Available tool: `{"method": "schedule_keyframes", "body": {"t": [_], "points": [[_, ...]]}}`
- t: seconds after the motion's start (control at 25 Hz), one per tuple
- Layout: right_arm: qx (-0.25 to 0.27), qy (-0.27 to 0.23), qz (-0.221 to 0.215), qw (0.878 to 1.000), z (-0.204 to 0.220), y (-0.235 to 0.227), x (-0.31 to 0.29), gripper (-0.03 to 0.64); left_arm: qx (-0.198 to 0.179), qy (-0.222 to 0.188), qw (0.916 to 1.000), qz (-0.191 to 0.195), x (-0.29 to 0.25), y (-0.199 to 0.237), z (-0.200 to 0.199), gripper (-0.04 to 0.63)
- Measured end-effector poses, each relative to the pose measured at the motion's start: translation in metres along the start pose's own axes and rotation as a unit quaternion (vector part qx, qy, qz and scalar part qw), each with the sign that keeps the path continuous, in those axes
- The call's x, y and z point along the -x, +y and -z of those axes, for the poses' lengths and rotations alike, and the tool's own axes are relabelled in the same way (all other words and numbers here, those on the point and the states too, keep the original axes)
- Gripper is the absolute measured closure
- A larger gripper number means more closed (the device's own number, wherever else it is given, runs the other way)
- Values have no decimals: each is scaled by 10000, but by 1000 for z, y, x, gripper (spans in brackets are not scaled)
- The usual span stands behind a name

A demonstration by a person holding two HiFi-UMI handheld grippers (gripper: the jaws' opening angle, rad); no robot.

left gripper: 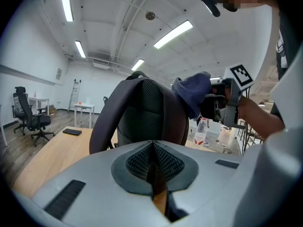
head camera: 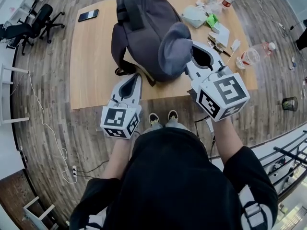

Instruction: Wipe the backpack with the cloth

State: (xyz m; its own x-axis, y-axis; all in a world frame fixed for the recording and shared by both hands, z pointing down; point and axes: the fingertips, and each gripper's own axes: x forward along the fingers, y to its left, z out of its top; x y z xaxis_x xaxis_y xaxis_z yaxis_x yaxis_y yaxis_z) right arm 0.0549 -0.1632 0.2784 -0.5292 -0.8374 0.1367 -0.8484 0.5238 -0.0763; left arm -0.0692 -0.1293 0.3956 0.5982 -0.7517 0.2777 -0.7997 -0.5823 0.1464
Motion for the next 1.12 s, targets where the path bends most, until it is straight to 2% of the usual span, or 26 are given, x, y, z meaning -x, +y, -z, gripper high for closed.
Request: {"method": "schedule_keyframes", "body": {"t": [0.2,0.36,0.6,1.12], "points": [[90,-66,-512,9986,-28,37,-23,557,69,-10,9999,-101,4,9,0,579],[-258,-6,-1045,9942,-26,68,-39,557,163,-20,9996,-246,8,16,5,580],[-917,-209,-1040,9901,-5,62,-28,557,217,-21,9988,-445,17,32,7,579],[-1365,-84,-1020,9853,31,60,-10,558,286,88,9985,-460,20,33,18,579]]}}
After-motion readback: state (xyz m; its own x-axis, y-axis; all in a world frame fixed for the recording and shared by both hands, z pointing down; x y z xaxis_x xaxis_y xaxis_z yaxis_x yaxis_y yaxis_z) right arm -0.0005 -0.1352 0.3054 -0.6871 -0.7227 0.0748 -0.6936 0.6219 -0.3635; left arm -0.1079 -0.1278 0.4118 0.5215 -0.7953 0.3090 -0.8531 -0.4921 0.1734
